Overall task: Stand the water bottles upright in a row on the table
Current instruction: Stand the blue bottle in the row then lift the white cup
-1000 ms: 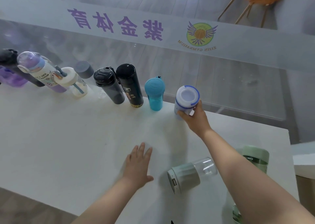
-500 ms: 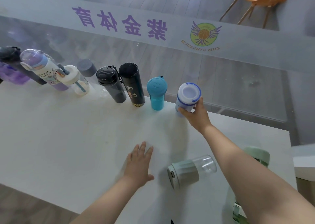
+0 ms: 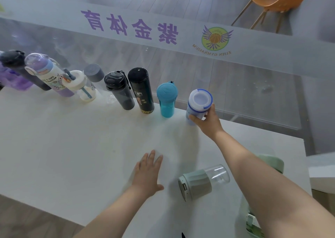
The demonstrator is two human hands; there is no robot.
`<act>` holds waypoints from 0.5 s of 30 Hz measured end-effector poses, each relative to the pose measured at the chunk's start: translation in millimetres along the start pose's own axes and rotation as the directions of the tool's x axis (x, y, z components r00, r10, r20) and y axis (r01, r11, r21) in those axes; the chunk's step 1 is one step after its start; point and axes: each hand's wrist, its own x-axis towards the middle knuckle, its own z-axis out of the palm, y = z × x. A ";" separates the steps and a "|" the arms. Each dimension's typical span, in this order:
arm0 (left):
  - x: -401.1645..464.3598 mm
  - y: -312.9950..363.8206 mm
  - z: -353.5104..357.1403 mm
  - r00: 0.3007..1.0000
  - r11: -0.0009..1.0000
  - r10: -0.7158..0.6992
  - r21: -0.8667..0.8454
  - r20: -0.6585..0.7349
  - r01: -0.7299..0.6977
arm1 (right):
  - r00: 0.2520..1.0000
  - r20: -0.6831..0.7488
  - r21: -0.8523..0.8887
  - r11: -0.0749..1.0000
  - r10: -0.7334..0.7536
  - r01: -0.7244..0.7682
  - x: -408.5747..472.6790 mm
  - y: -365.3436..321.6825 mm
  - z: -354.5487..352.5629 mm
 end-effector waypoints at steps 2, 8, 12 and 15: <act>-0.3 -0.4 0.4 1.000 1.000 0.004 0.006 -0.002 -0.004 | 1.000 0.012 -0.009 1.000 0.008 -0.008 -1.9 0.8 -0.7; 0.4 -1.1 1.4 1.000 1.000 0.007 0.001 -0.002 -0.007 | 0.998 0.021 -0.038 0.998 0.058 -0.057 -25.7 14.5 -11.1; 1.1 -0.5 1.9 1.000 1.000 0.000 -0.011 -0.001 0.000 | 0.994 0.076 -0.162 0.985 0.072 -0.059 -59.1 33.8 -24.3; 1.4 0.8 1.2 1.000 1.000 -0.002 -0.027 0.008 0.002 | 0.994 0.102 -0.260 0.965 0.047 -0.019 -93.4 46.4 -35.1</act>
